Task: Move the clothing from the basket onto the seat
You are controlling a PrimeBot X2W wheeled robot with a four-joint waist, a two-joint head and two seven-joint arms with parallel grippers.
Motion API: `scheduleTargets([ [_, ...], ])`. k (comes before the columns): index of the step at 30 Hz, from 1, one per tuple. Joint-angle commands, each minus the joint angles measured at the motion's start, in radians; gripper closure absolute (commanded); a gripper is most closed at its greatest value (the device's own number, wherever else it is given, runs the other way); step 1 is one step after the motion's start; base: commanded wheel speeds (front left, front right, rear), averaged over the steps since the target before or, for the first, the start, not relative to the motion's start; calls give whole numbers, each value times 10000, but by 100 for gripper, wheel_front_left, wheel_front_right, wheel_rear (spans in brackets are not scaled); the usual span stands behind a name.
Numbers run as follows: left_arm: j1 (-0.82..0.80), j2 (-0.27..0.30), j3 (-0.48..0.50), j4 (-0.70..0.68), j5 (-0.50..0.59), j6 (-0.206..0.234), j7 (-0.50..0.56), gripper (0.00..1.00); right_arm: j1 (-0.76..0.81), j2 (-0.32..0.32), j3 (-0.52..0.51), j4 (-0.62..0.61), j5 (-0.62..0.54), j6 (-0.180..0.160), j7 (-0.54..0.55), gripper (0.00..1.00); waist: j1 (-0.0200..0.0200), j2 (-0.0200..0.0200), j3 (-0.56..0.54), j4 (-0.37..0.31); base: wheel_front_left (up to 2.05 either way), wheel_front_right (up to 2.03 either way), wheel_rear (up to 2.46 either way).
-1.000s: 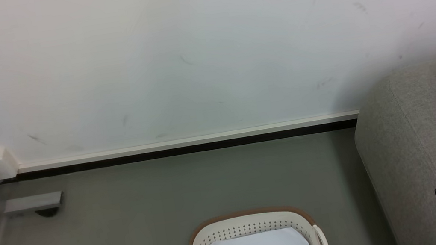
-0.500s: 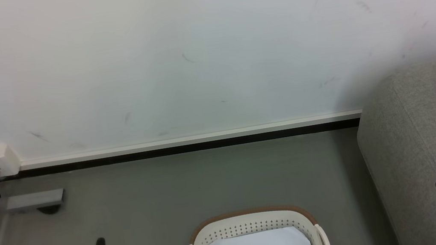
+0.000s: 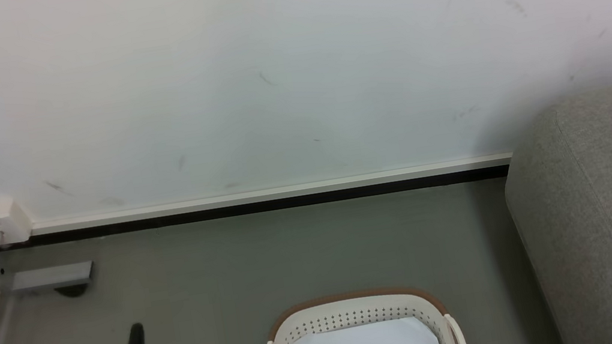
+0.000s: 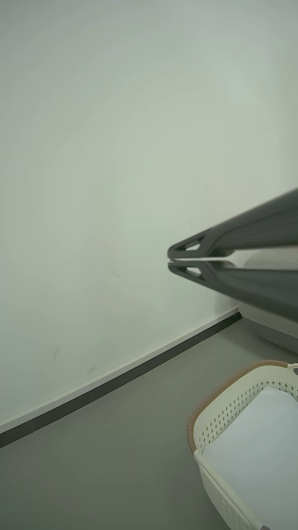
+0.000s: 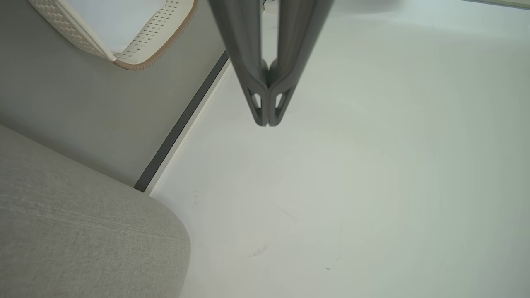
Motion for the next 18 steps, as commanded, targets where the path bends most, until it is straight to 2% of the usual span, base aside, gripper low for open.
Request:
scheduleTargets([
  [1, -167, 45, 54, -46, -340, -65, 63, 100, -131, -111, -34, -78, 240, -15, 36, 100, 0, 0, 4, 8, 0, 0, 0],
  [18, -386, 19, 208, -14, -1620, -190, 402, 100, -281, -115, -147, -164, 1552, -18, 397, 100, 0, 0, 49, 103, 0, 0, 0],
])
